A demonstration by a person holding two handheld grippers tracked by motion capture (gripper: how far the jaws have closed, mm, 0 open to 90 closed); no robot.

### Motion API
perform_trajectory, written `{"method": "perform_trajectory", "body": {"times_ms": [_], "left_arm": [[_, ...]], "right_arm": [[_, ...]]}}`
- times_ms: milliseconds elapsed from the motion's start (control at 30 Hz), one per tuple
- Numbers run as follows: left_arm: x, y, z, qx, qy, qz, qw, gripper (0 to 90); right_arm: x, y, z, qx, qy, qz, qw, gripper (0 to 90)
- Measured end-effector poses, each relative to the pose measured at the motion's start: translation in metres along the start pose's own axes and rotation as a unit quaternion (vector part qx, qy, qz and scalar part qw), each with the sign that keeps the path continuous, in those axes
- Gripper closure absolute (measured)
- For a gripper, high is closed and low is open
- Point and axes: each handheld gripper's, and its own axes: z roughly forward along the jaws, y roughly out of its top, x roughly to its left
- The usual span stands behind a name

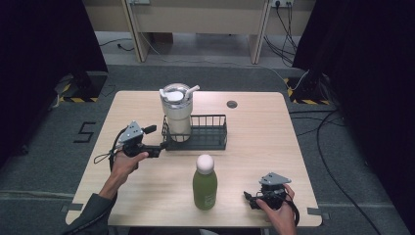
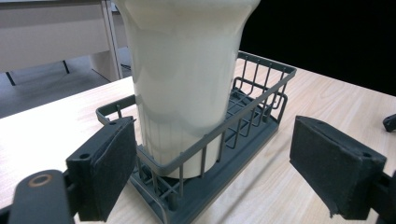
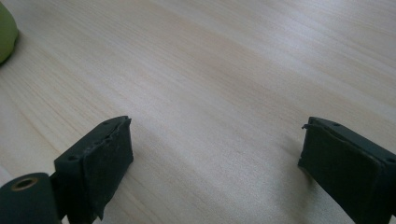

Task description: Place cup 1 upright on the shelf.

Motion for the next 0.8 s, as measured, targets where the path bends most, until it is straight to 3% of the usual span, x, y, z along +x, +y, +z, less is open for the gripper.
{"method": "perform_trajectory", "body": {"times_ms": [800], "left_arm": [[-0.010, -0.011, -0.018, 0.007, -0.007, 0.001, 0.9999, 14.5]], "right_arm": [[0.000, 0.000, 0.000, 0.000, 0.000, -0.001, 1.0000, 9.4]]}}
